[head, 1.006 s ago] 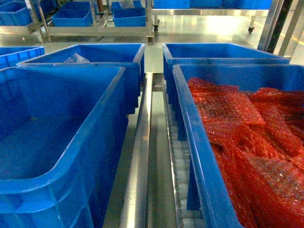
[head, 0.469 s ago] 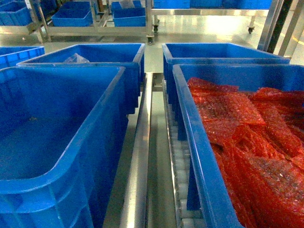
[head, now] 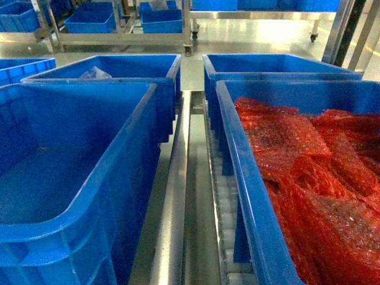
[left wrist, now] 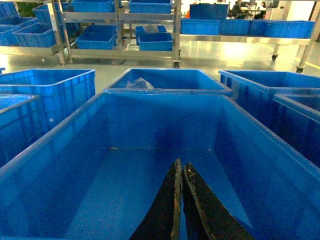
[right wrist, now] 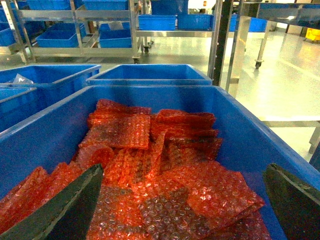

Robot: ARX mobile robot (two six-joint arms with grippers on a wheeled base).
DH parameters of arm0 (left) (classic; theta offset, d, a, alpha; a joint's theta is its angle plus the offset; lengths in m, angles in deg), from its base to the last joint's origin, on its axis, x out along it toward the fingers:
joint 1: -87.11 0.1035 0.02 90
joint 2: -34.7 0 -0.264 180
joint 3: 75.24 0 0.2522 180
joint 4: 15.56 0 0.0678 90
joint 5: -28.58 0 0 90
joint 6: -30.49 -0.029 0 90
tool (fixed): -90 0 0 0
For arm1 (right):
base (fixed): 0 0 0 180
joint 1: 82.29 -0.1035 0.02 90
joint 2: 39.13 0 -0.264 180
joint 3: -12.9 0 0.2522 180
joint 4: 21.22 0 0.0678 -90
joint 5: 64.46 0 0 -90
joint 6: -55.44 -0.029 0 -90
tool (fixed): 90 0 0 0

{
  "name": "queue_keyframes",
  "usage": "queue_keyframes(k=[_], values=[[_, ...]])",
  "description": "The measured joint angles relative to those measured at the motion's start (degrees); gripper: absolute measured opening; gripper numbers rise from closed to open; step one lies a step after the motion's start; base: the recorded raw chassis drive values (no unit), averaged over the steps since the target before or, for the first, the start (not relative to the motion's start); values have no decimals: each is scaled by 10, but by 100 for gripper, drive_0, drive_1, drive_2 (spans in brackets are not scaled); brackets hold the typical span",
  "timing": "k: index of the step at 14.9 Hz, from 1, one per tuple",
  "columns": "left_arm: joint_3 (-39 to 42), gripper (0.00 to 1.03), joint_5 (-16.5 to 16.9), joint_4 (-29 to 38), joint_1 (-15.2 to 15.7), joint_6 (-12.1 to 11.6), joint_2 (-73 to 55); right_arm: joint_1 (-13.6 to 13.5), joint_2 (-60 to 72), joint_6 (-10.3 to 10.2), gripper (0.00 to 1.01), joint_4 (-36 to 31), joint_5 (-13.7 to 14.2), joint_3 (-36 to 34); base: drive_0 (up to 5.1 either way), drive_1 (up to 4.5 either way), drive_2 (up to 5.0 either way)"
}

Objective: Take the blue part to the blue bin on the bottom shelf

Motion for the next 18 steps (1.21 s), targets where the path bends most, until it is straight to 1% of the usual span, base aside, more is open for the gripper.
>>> queue_keyframes(k=[1, 2, 3, 4, 7, 8, 10, 11, 12, 14, 15, 16, 18], values=[[0, 2, 0, -12, 0, 0, 6, 0, 0, 0, 98, 0, 0, 0, 0, 0, 0], [0, 2, 0, -79, 0, 0, 50, 0, 0, 0, 98, 0, 0, 0, 0, 0, 0], [0, 2, -1, -106, 0, 0, 86, 0, 0, 0, 98, 0, 0, 0, 0, 0, 0], [-3, 2, -2, -97, 0, 0, 91, 0, 0, 0, 98, -2, 0, 0, 0, 0, 0], [0, 2, 0, -99, 0, 0, 91, 0, 0, 0, 98, 0, 0, 0, 0, 0, 0], [0, 4, 0, -101, 0, 0, 91, 0, 0, 0, 98, 0, 0, 0, 0, 0, 0], [0, 25, 0, -101, 0, 0, 91, 0, 0, 0, 98, 0, 0, 0, 0, 0, 0], [0, 41, 0, -101, 0, 0, 91, 0, 0, 0, 98, 0, 0, 0, 0, 0, 0], [0, 52, 0, -101, 0, 0, 91, 0, 0, 0, 98, 0, 0, 0, 0, 0, 0], [0, 84, 0, -101, 0, 0, 91, 0, 0, 0, 98, 0, 0, 0, 0, 0, 0], [0, 95, 0, -101, 0, 0, 91, 0, 0, 0, 98, 0, 0, 0, 0, 0, 0], [0, 100, 0, -101, 0, 0, 91, 0, 0, 0, 98, 0, 0, 0, 0, 0, 0], [0, 97, 0, -101, 0, 0, 91, 0, 0, 0, 98, 0, 0, 0, 0, 0, 0]])
